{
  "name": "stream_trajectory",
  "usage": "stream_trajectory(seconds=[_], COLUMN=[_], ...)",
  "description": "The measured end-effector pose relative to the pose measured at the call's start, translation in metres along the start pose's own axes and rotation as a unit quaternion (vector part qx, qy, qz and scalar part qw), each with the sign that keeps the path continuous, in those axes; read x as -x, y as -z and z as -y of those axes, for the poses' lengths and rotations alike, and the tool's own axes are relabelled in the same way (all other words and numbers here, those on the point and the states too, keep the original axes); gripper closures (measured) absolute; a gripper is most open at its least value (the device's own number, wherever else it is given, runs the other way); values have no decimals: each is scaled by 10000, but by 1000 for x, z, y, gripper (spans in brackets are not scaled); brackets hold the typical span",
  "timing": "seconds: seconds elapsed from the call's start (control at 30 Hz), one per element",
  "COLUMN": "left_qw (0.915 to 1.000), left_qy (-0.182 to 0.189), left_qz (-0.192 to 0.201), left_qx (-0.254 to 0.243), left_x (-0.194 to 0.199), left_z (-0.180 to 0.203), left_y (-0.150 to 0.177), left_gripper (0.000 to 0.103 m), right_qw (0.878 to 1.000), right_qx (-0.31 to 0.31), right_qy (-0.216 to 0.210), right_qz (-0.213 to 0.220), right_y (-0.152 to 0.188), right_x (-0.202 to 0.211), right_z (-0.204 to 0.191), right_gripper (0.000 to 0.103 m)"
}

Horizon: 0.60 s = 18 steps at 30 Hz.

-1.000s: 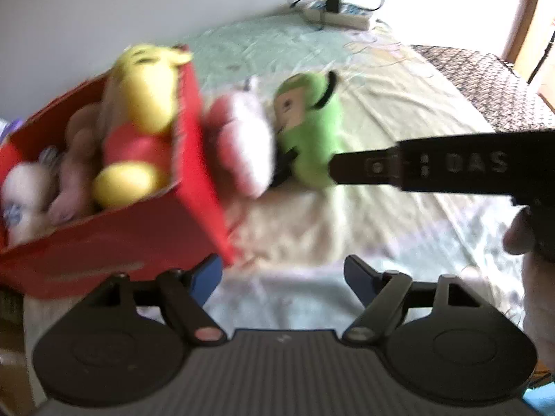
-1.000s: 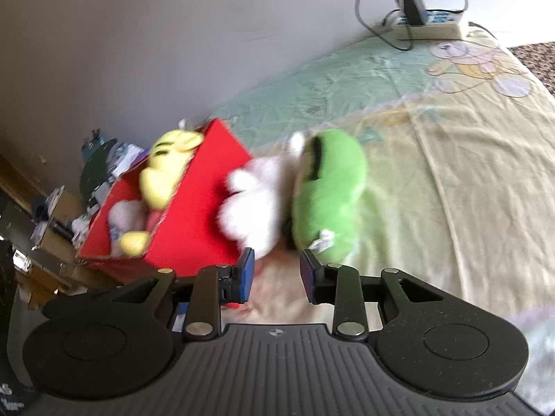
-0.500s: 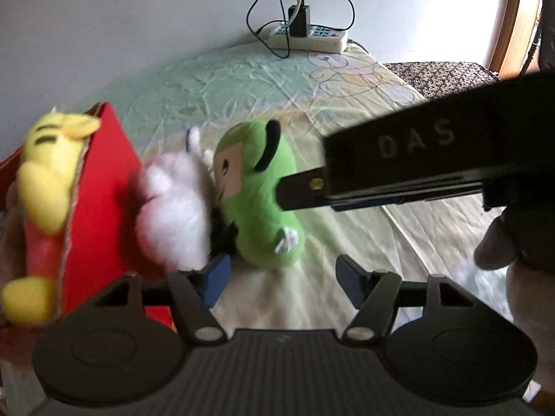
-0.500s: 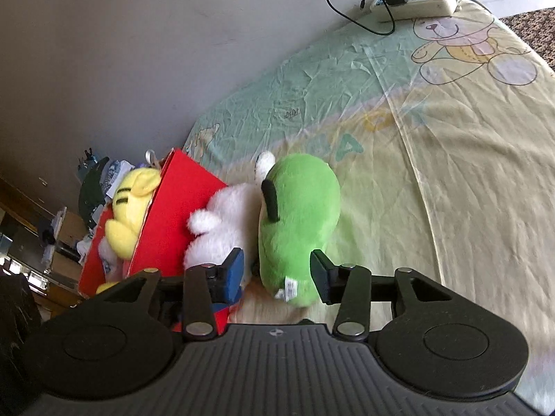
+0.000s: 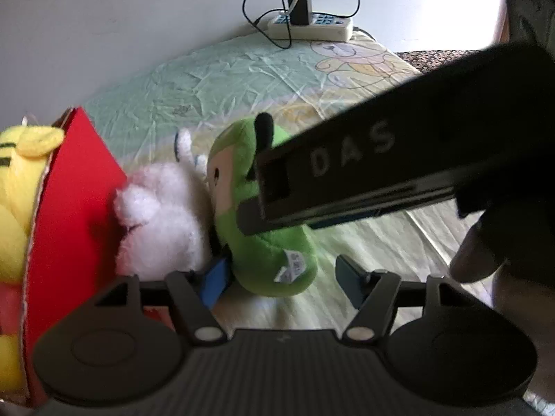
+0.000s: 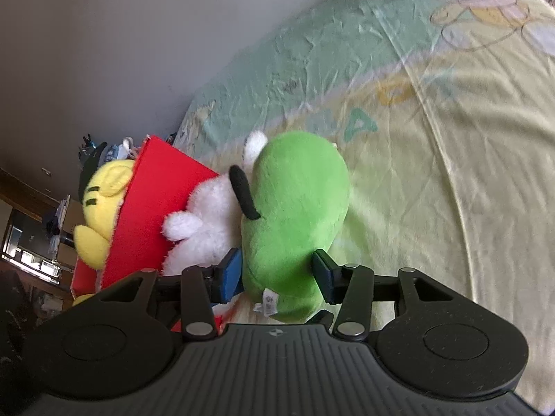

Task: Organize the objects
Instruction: 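Move the right gripper to the green plush on the bed, then close the right gripper on the green plush's body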

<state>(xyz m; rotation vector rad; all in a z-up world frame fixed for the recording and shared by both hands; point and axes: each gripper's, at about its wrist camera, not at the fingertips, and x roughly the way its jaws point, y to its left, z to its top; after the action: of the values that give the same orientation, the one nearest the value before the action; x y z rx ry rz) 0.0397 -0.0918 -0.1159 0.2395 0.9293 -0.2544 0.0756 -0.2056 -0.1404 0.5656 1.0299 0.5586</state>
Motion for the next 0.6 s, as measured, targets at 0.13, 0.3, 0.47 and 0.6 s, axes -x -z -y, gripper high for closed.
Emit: stream_trajectory(seconds=[0.13, 0.3, 0.47, 0.6], left_qw=[10000, 9997, 9990, 9970], left_qy=[15, 202, 437, 770], left_qz=[-58, -46, 4, 45], left_qx=[44, 103, 12, -78], left_x=[-4, 4, 17, 29], left_z=[-2, 0, 11, 17], left_y=[0, 5, 8, 14], left_gripper=[33, 34, 34, 34], right_qw=[10000, 9999, 9999, 9997], right_qx=[-63, -120, -153, -218], right_qy=[-49, -82, -79, -52], right_qz=[-17, 27, 11, -52], right_y=[-1, 2, 9, 20], right_x=[1, 14, 34, 51], right_z=[5, 9, 11, 15], right_gripper=[61, 66, 67, 68])
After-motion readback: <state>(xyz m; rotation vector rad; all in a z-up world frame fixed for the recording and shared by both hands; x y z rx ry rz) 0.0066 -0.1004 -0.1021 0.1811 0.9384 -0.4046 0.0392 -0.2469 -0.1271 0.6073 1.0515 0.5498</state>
